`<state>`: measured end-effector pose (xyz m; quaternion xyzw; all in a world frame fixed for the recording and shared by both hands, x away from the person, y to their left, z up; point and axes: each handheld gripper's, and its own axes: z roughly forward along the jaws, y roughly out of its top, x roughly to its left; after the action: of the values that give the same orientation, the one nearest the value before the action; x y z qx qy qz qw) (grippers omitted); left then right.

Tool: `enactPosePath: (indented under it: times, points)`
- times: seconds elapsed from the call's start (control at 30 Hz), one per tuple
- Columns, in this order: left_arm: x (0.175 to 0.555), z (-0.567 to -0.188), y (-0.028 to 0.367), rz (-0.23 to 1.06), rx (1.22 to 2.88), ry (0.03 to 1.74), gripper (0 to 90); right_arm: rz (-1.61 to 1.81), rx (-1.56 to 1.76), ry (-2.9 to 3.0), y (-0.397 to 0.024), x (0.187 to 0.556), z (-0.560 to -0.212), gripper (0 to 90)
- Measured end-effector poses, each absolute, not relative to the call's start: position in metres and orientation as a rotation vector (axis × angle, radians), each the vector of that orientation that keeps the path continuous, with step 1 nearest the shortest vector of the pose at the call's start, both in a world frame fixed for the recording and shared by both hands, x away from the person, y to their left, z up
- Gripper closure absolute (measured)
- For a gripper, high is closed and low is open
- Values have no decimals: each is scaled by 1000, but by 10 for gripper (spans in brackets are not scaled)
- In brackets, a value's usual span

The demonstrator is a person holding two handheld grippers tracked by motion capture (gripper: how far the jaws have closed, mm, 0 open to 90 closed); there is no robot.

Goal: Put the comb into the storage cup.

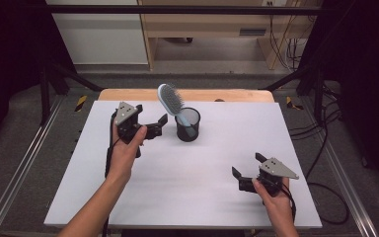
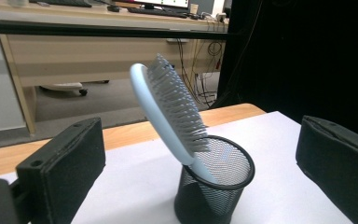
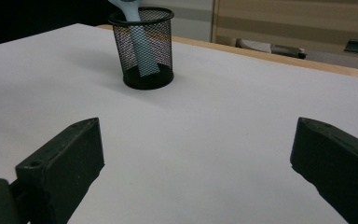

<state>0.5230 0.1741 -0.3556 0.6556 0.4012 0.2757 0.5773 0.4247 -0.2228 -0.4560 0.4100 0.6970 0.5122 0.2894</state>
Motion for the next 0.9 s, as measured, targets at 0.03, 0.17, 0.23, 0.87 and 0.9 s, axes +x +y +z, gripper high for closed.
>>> enactPosePath:
  times: [0.03,0.17,0.23,0.87,0.9]
  points:
    - [522,-354,177,651,1534,937,14,1368,1098,1859,-224,425,-456,30]
    - [518,-350,190,666,1529,939,14,1376,1123,1847,-228,425,-454,31]
    - [517,-349,195,671,1531,943,14,1375,1126,1845,-229,425,-455,32]
    - [493,-361,249,716,1534,940,14,1365,1085,1821,-231,424,-458,33]
    - [491,-362,253,715,1529,944,15,1365,1081,1819,-230,424,-458,33]
